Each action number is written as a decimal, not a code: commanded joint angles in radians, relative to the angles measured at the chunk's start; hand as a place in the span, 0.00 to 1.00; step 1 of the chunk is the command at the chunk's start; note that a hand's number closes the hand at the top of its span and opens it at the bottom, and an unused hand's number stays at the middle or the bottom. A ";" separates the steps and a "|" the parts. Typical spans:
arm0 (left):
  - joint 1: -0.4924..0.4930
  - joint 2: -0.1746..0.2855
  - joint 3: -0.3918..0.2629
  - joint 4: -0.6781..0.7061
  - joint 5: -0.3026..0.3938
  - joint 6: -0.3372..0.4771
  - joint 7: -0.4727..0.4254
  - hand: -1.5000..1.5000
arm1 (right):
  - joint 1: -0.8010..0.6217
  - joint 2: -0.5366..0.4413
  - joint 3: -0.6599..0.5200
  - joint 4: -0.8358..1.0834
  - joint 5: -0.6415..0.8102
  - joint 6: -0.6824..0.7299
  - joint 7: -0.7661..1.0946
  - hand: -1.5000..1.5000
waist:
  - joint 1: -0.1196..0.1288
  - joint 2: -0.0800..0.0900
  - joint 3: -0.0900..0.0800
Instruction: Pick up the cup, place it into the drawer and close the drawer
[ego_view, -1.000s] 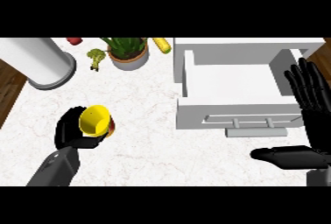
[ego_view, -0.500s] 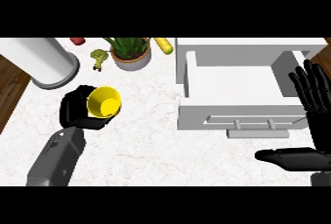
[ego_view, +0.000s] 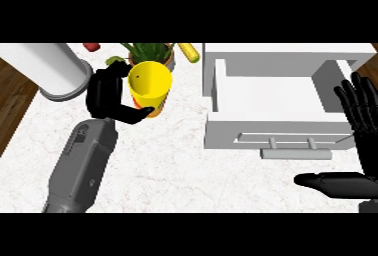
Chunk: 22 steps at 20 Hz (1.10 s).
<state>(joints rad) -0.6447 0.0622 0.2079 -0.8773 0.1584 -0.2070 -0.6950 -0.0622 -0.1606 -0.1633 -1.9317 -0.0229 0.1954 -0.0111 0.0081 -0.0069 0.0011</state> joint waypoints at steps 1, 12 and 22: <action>0.004 -0.044 -0.069 -0.156 -0.023 0.067 0.109 1.00 | 0.019 0.002 -0.014 0.020 -0.008 0.012 -0.041 0.00 | -0.005 0.003 0.000; -0.315 -0.062 -0.214 -0.095 -0.008 0.331 0.369 1.00 | -0.027 -0.011 -0.036 0.067 -0.019 0.013 -0.033 0.00 | -0.019 0.008 -0.001; -0.576 -0.062 -0.330 0.227 0.192 0.488 0.381 1.00 | -0.002 -0.015 -0.020 0.019 -0.028 0.040 -0.037 0.00 | -0.052 0.013 0.000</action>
<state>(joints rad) -1.1558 0.0004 -0.0606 -0.7417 0.2717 0.2185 -0.3105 -0.0791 -0.1628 -0.1748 -1.8941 -0.0351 0.2147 -0.0410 -0.0328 0.0060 0.0006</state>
